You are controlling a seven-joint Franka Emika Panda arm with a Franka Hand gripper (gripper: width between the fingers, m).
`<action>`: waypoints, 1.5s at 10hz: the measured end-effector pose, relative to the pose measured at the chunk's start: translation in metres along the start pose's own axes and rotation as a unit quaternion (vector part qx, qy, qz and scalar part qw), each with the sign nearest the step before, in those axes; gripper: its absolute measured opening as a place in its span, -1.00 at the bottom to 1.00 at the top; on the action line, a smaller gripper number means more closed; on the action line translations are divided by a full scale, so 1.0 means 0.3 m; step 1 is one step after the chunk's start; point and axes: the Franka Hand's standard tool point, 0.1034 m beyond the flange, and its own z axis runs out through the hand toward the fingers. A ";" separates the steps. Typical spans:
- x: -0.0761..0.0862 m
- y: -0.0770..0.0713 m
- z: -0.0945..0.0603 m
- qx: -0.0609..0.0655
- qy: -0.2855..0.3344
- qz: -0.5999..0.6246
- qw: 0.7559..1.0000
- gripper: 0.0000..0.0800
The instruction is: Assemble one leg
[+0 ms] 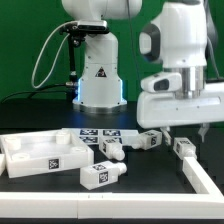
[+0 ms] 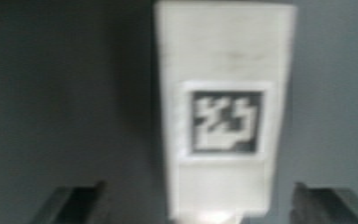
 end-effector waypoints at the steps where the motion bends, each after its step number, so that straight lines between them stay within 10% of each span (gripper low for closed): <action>1: 0.021 0.043 -0.083 -0.003 -0.003 -0.003 1.000 0.53; 5: 0.108 0.309 -0.179 -0.010 0.011 -0.082 0.997 0.62; 8: 0.097 0.299 -0.162 -0.009 0.006 -0.079 0.997 0.62; 13: 0.009 0.491 -0.019 -0.013 -0.022 -0.095 0.995 0.62; 15: 0.020 0.466 -0.036 -0.012 -0.016 -0.086 0.996 0.62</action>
Offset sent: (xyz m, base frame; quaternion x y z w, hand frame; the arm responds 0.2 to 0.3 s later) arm 0.0393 -0.0840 0.0333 0.0345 -0.0101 -0.0979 0.9945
